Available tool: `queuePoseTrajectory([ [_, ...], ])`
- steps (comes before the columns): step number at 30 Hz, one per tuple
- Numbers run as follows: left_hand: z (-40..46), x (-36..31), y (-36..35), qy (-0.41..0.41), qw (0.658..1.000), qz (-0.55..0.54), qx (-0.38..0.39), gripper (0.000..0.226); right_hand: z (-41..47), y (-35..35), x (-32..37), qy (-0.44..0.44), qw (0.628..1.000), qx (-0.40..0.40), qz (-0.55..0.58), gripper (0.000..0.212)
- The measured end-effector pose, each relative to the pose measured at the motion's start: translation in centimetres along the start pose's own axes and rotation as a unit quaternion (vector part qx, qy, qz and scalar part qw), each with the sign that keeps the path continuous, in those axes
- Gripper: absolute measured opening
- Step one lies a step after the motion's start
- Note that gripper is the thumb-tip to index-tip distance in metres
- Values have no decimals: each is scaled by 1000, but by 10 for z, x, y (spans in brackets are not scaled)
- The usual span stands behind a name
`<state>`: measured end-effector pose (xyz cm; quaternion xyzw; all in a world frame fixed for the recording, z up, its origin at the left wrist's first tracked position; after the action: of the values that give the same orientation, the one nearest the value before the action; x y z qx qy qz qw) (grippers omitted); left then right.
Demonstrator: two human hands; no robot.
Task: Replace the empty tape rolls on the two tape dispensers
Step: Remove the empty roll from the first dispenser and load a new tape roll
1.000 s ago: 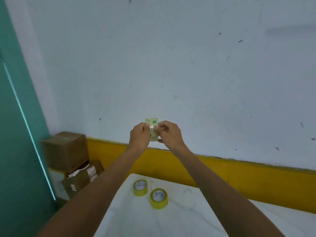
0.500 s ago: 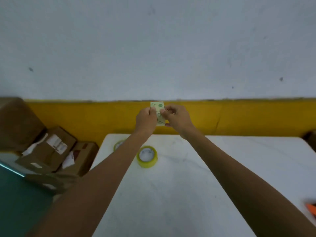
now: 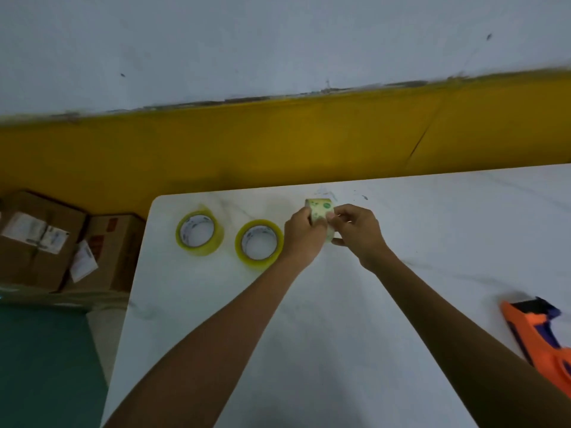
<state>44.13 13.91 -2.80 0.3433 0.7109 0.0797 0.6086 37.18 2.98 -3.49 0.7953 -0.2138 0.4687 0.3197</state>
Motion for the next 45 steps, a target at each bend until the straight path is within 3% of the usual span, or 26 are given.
queuePoseTrajectory([
  [3, 9, 6, -13, -43, 997, 67, 11, 39, 8, -2, -21, -46, 999, -10, 24, 16],
  [6, 10, 8, -22, -109, 983, 147, 34, 22, 17, -5, -43, -91, 996, 2, -14, 21],
  [9, 7, 15, -35, -191, 943, 266, 53, 13, 28, 4, -61, -83, 991, -45, -93, 32],
  [11, 5, 22, -48, -232, 912, 332, 68, 17, 34, 12, -70, -83, 990, -89, -64, 34],
  [15, 0, 37, -67, -216, 898, 367, 109, 26, 40, 15, -80, -83, 990, -107, -29, 32],
  [19, -2, 19, -56, -317, 881, 349, 35, 27, 42, 13, -85, -99, 989, -106, 1, 26],
  [22, -4, 2, -21, -376, 871, 303, -86, 17, 40, 13, -86, -112, 988, -106, 21, 20],
  [25, 3, 27, 17, -305, 888, 315, -139, 27, 38, 13, -83, -117, 988, -99, 29, 19],
  [27, 3, 60, 26, -247, 900, 354, -57, 42, 36, 12, -81, -121, 987, -96, 32, 22],
  [29, -1, 90, 26, -227, 883, 408, 35, 58, 32, 11, -78, -125, 987, -92, 29, 23],
  [31, -3, 99, 30, -228, 866, 445, 29, 60, 27, 12, -74, -127, 987, -91, 25, 24],
  [33, -3, 98, 35, -202, 879, 431, 11, 51, 21, 16, -68, -125, 988, -94, 18, 25],
  [36, -4, 84, 49, -165, 904, 395, 6, 39, 10, 24, -53, -119, 988, -96, 20, 23],
  [39, -5, 45, 75, -162, 933, 317, -58, 44, -3, 26, -20, -108, 991, -69, 38, 15],
  [42, -11, -8, 109, -149, 956, 198, -156, 33, -17, 13, 37, -79, 994, -5, 69, 16],
  [45, -15, -68, 144, -124, 967, 59, -215, 20, -39, -6, 117, 9, 995, 77, 69, 22],
])
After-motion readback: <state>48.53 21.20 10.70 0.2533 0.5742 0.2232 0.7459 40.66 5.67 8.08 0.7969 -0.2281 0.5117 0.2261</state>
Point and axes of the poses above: each hand's wrist, its own z-axis towards the middle knuckle, its own y-axis out of the back of the hand, x = y × z, the point moved 6 cm from there along z, towards the middle knuckle, and after that the axes turned 9 degrees about -x, right-handed, at the moved point
